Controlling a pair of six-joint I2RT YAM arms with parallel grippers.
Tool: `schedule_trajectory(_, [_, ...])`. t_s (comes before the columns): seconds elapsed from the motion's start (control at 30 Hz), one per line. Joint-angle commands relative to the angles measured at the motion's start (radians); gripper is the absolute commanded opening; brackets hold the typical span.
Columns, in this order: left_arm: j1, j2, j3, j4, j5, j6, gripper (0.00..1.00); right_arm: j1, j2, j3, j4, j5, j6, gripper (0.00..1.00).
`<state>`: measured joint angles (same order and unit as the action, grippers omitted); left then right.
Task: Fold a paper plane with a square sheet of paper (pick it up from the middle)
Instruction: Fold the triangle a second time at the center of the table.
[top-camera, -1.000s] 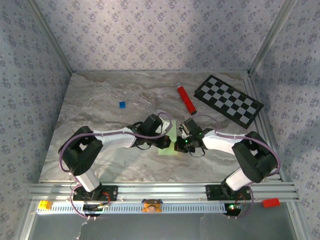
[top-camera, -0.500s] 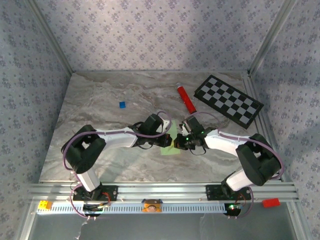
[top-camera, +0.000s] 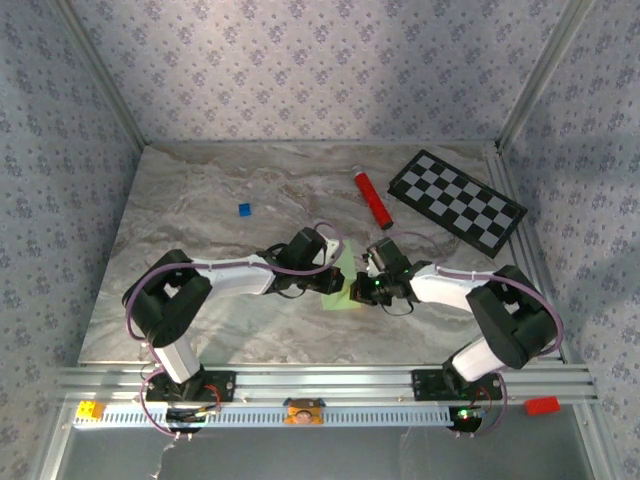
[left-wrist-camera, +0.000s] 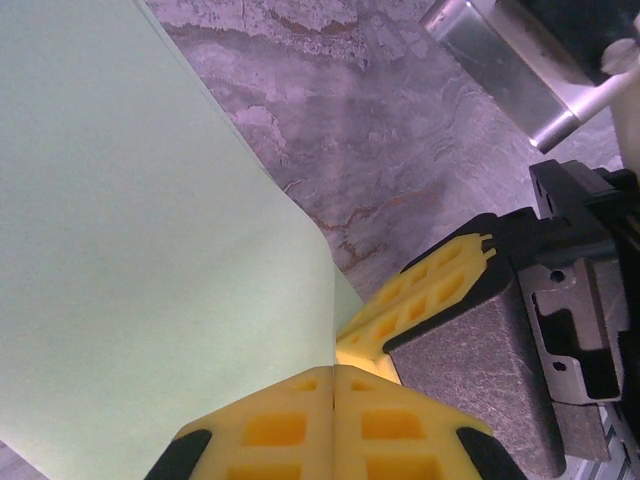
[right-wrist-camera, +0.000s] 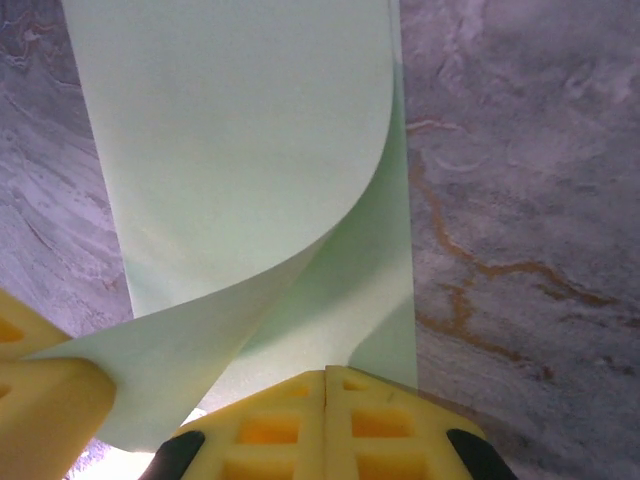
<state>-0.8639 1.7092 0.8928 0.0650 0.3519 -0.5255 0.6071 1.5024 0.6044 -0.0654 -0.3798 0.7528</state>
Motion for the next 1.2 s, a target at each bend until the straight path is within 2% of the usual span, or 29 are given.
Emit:
schedule_trajectory(0.0, [0.008, 0.006, -0.001, 0.01, 0.004, -0.001, 0.0, -0.009, 0.026, 0.002, -0.021, 0.008, 0.008, 0.05])
schedule_trajectory(0.2, [0.021, -0.002, 0.014, -0.024, 0.001, 0.018, 0.0, -0.025, 0.041, 0.033, -0.159, 0.058, -0.046, 0.03])
schedule_trajectory(0.53, [0.061, 0.025, 0.042, -0.073, -0.005, 0.076, 0.0, -0.024, 0.063, 0.05, -0.141, 0.02, -0.053, 0.03])
schedule_trajectory(1.17, [0.062, 0.053, 0.028, -0.091, -0.098, 0.139, 0.01, -0.023, 0.054, 0.045, -0.148, 0.028, -0.05, 0.03])
